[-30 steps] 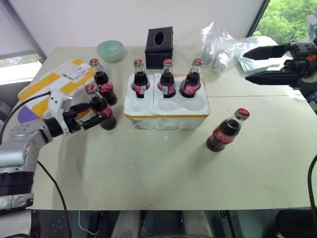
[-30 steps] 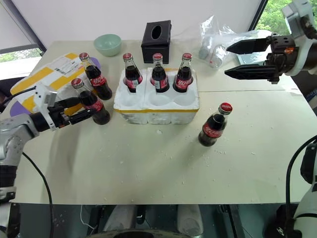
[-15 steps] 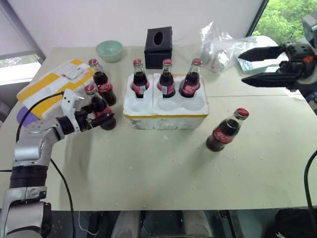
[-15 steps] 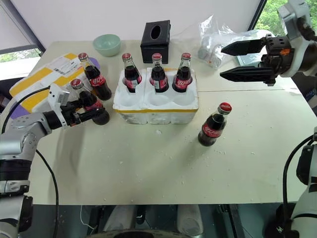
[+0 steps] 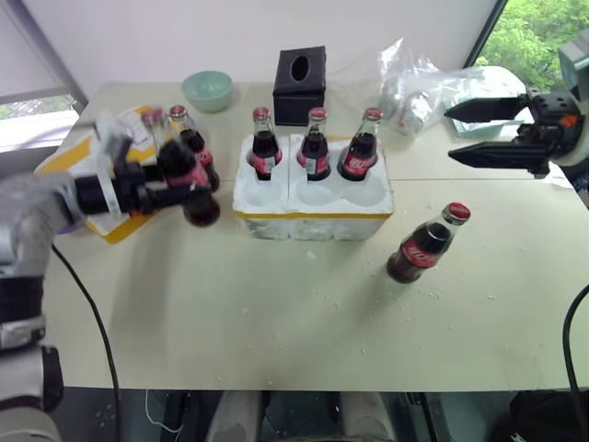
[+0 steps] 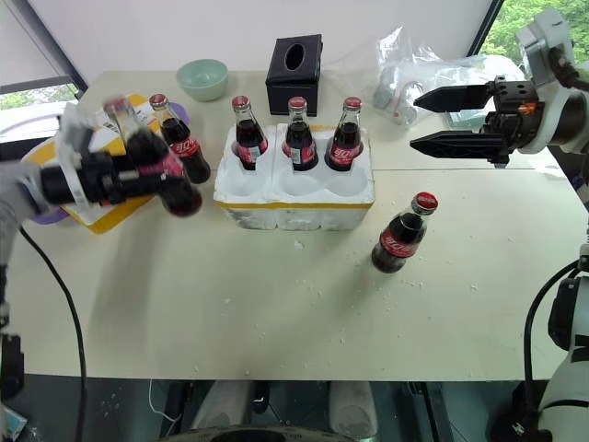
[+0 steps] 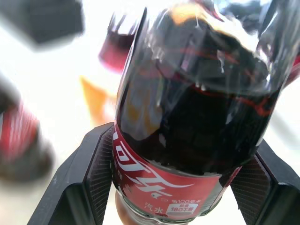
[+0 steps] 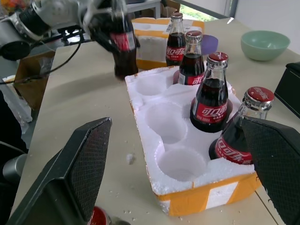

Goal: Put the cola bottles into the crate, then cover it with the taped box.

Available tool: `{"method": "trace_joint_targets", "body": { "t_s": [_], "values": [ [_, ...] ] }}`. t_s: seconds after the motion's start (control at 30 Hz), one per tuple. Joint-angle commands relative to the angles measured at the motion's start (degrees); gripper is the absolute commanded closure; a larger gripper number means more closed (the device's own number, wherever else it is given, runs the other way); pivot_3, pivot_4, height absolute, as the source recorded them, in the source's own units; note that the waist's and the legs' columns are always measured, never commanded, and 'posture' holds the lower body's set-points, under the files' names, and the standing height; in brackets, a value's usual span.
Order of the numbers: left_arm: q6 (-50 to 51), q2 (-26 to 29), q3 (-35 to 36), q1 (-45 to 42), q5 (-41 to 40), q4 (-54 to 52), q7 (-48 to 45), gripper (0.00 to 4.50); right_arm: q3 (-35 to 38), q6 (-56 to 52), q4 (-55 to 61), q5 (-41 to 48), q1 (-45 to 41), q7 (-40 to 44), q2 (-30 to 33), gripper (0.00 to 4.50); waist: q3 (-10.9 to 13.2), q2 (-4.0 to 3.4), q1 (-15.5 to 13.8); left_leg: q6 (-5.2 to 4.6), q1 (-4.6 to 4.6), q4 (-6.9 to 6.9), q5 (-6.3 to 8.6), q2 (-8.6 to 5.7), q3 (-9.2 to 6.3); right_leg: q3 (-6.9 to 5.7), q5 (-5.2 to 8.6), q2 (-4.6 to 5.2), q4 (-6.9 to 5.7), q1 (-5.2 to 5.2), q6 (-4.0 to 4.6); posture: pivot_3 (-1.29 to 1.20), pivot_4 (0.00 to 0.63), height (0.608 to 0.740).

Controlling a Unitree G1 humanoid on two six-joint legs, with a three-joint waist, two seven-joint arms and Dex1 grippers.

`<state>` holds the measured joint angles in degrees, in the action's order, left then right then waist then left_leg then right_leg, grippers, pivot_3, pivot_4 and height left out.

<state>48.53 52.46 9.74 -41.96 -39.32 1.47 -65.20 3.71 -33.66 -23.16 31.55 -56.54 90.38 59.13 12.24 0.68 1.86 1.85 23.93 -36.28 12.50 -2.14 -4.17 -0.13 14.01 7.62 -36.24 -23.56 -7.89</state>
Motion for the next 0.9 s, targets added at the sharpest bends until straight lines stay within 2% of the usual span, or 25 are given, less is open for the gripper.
{"method": "trace_joint_targets", "body": {
  "t_s": [0.03,0.13,0.23,0.4,0.53,0.7,0.9],
  "values": [
    [4.6,0.4,-0.4,-9.1,-5.2,-2.6,-2.5,1.7,2.4,1.3,1.0,-0.1,0.5,-0.5,0.4,0.0,0.0,0.0,0.1,0.0,0.03,-0.01,0.0,-0.01,0.0,-0.01,-0.02,0.01,0.05,-0.01,-0.04,0.0,0.15,0.737],
    [6.4,-6.1,-3.5,-19.3,-5.5,1.7,-1.0,1.7,2.8,2.0,1.8,-0.4,2.3,-1.4,0.2,0.0,0.0,0.0,0.0,-0.01,0.04,0.0,0.0,-0.03,-0.01,-0.01,-0.03,0.02,0.03,-0.01,-0.06,0.0,0.15,0.737],
    [4.8,-12.0,-6.7,-23.7,-2.8,5.5,0.4,1.7,3.4,2.4,2.9,-0.6,4.0,-2.1,0.0,0.0,0.0,0.0,-0.5,0.05,0.04,-0.06,-0.05,-0.02,-0.03,-0.02,-0.05,-0.01,-0.02,0.0,-0.1,0.0,0.15,0.737],
    [-2.2,-18.2,-13.2,-24.1,3.7,10.4,-0.9,1.7,4.7,2.1,4.6,-0.1,6.3,-3.1,0.6,0.0,0.0,0.0,0.4,0.16,0.03,-0.05,-0.13,-0.02,-0.02,0.0,-0.07,-0.01,-0.07,-0.03,-0.12,0.0,0.15,0.737],
    [-8.6,-21.0,-16.9,-22.8,9.0,14.9,-2.9,1.7,6.3,0.8,6.8,0.9,8.2,-4.2,1.1,0.0,0.0,0.0,0.7,0.19,0.07,-0.05,-0.15,-0.03,0.0,0.01,-0.08,0.0,-0.08,-0.09,-0.11,0.0,0.15,0.737],
    [-12.1,-26.4,-16.9,-23.9,11.1,21.6,-2.4,1.7,8.6,-0.9,9.4,2.2,11.0,-6.0,1.0,0.0,0.0,0.0,0.3,0.18,0.17,-0.09,-0.15,-0.03,-0.02,0.0,-0.08,0.01,-0.08,-0.13,-0.11,0.0,0.15,0.737],
    [-15.7,-29.7,-17.0,-24.3,14.1,25.7,-2.0,1.7,9.8,-2.8,12.9,3.7,13.5,-8.1,0.6,0.0,0.0,0.0,-0.5,0.18,0.19,-0.34,-0.14,-0.05,-0.03,0.0,-0.15,0.02,-0.08,-0.05,-0.22,0.0,0.15,0.737]
  ]
}}
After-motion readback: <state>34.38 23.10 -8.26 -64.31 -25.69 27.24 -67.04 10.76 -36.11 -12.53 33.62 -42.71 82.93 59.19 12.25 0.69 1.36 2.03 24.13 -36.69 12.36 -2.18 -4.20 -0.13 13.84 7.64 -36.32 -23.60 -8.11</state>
